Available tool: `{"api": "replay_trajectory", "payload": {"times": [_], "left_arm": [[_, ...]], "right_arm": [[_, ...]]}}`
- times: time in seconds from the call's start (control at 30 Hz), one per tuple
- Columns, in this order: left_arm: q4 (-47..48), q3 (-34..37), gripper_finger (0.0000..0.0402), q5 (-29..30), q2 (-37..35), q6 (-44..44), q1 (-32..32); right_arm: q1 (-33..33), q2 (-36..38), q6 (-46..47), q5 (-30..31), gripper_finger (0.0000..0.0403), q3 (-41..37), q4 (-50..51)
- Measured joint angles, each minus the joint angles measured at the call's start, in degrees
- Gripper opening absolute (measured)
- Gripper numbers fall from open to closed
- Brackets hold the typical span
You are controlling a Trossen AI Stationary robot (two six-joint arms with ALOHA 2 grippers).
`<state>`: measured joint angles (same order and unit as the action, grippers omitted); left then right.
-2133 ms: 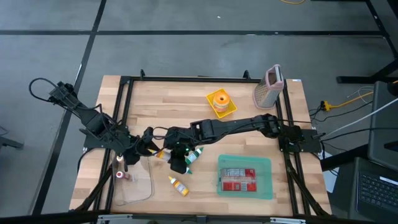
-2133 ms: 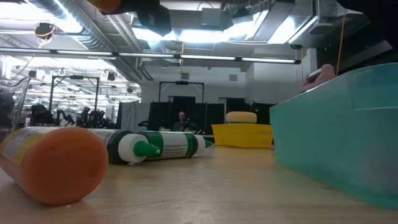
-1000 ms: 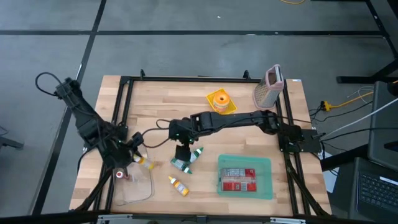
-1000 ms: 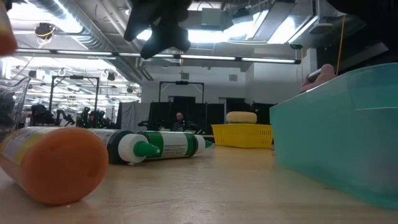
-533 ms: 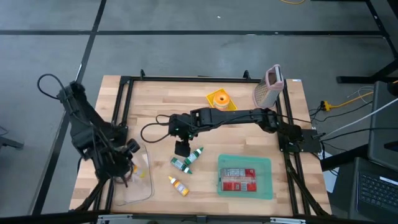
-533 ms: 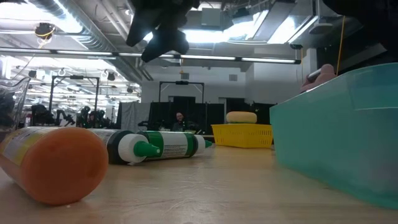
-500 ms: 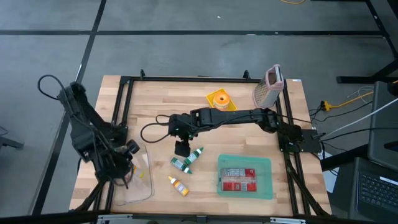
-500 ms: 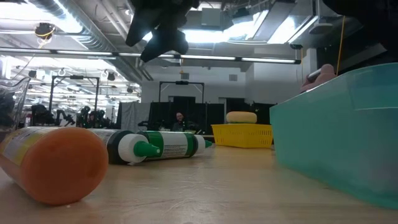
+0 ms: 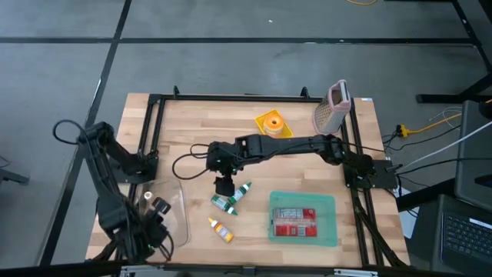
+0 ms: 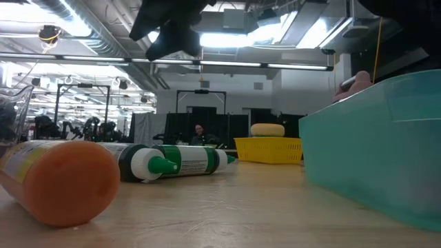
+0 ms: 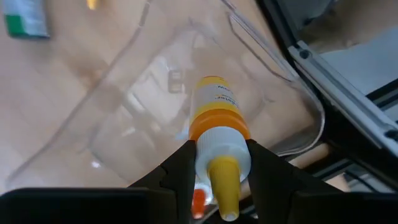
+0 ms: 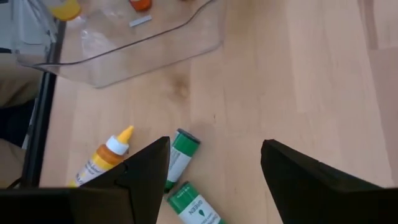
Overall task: Pick & Place Food Item
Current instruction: Put the top yellow food coloring bottle into the transparent bin
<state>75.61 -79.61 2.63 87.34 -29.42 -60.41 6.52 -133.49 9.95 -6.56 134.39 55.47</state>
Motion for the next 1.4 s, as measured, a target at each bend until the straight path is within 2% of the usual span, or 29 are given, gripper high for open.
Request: {"api": "replay_trajectory", "payload": {"times": [0.27,0.6,1.13,1.4], "left_arm": [[1.39,-0.20,0.0116,-2.37,5.89,-7.72,-2.58],[-0.41,-0.20,0.0116,-3.66,7.89,-13.31,-4.48],[-2.54,-0.04,0.0116,-3.86,9.69,-15.05,-5.28],[-5.62,3.96,0.0116,-6.35,9.73,-15.48,-5.29]], "right_arm": [[1.81,0.00,-0.02,-0.54,0.0247,0.00,-0.69],[3.71,0.00,0.29,-0.51,0.0247,-0.02,-0.81],[4.09,0.00,1.36,-0.51,0.0247,-0.02,-2.58],[4.09,-0.02,1.36,-0.51,0.0247,-0.02,-2.78]]}}
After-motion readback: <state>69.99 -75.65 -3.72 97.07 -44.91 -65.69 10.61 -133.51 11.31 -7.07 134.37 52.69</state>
